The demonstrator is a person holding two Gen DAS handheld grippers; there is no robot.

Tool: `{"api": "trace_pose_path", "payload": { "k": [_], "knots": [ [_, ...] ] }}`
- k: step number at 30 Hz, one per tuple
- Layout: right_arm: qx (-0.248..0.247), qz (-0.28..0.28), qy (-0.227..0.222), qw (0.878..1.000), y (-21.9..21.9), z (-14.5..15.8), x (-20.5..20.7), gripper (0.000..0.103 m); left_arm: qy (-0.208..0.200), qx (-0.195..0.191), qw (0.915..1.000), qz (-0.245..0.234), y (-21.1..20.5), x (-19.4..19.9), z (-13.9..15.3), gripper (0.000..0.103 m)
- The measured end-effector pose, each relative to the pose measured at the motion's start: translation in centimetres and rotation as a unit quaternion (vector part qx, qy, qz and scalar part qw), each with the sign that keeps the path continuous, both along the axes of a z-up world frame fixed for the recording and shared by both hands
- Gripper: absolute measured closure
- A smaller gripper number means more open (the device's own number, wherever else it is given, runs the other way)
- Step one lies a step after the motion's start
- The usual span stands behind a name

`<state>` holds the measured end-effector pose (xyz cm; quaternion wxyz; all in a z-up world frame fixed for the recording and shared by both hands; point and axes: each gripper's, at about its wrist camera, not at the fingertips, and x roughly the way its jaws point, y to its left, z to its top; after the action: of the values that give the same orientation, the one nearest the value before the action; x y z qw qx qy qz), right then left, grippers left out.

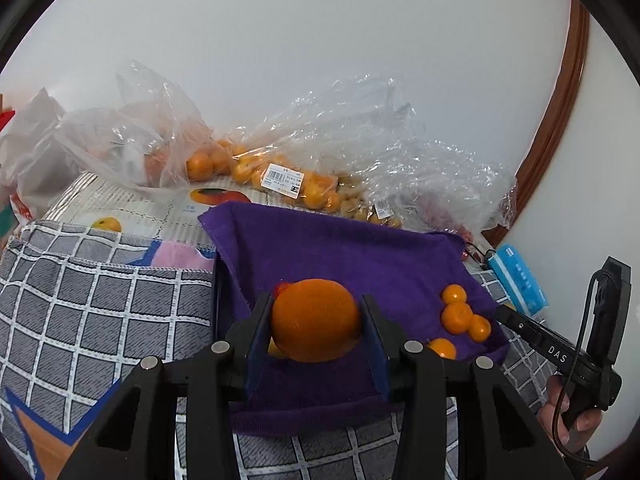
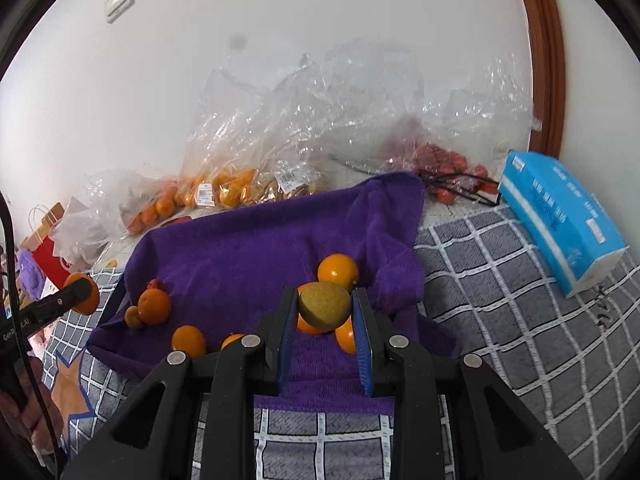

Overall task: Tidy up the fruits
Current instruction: 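Lower the yellow-green fruit onto the towel with the right tool while the left lowers the orange there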

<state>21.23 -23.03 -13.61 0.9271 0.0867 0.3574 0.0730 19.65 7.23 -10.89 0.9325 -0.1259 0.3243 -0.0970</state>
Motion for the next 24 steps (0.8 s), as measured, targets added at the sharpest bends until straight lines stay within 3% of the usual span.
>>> {"api": "trace_pose_path", "payload": {
  "k": [12, 24],
  "knots": [
    [-0.022, 0.031, 0.022, 0.999, 1.3, -2.0, 0.6, 0.076, 0.037, 0.019, 0.9988, -0.027, -1.7, 1.3, -3.6, 0.062],
    [-0.041, 0.044, 0.044, 0.997, 2.5, -3.3, 0.9, 0.076, 0.046, 0.042, 0.9972, -0.043, -2.9, 1.4, -4.2, 0.062]
  ]
}}
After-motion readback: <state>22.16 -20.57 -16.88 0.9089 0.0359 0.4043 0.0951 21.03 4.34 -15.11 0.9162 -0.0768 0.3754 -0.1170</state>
